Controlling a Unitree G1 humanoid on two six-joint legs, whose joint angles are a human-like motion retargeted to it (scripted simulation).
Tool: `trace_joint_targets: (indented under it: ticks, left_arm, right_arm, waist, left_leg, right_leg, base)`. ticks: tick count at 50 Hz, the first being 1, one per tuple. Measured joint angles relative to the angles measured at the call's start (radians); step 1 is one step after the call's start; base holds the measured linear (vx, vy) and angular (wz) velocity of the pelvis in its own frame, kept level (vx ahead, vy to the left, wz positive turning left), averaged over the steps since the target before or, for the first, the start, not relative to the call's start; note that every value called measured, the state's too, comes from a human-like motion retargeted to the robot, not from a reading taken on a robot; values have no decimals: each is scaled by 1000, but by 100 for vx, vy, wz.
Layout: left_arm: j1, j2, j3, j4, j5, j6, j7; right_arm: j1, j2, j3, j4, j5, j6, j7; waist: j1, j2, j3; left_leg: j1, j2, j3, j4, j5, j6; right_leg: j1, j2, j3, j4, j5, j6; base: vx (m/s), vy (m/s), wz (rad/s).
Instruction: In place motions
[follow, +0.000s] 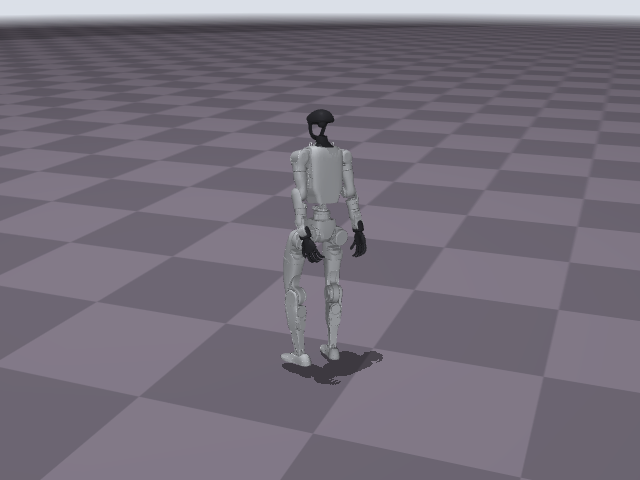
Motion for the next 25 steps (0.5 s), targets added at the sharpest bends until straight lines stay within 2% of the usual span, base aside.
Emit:
trace_joint_targets:
  ticks: [4, 10, 12, 15, 21, 25]
  left_arm:
    - [14, 4, 10, 33, -12, 27, -56]
    - [20, 27, 8, 9, 60, 39, -147]
    - [9, 36, 6, 2, 87, 51, -185]
    - [-16, 54, -14, -14, 113, 60, -223]
    - [-89, 90, -90, -79, 146, 61, -186]
    - [-121, 102, -120, -114, 167, 50, -187]
  right_arm:
    - [-19, 3, 29, -81, -77, 21, 17]
    - [-61, -10, 111, -247, -225, 0, 68]
    - [-76, -12, 129, -297, -258, -14, 91]
    - [-98, -5, 146, -335, -251, -35, 92]
    - [-111, 20, 139, -350, -163, -53, 111]
    - [-115, 54, 136, -353, -137, -43, 118]
  waist:
    - [46, -13, -9]
    - [55, 5, -27]
    - [35, 12, -41]
    - [19, 6, -50]
    - [58, -14, -65]
    - [64, -12, -74]
  left_leg:
    - [-4, -26, -7, -19, -33, 26]
    - [50, -38, 6, -168, -24, 27]
    - [64, -22, 28, -192, -30, 8]
    - [72, -29, 1, -227, -10, -3]
    - [90, -71, -23, -262, -14, 22]
    - [90, -67, -19, -274, -21, 17]
  right_leg:
    - [-12, -12, 11, 5, 3, -3]
    - [-5, 11, 7, 16, -6, 3]
    - [-4, 17, -6, 20, -11, 7]
    - [-1, 8, -14, 30, -18, 12]
    - [-1, -17, -24, 46, -22, 21]
    - [-16, -23, -23, 78, -26, 31]
  base:
    - [0, 0, -10]
    - [-3, 2, 4]
    - [-6, 9, 33]
    - [-11, 7, 32]
    - [-11, 12, 6]
    - [-14, 11, -13]
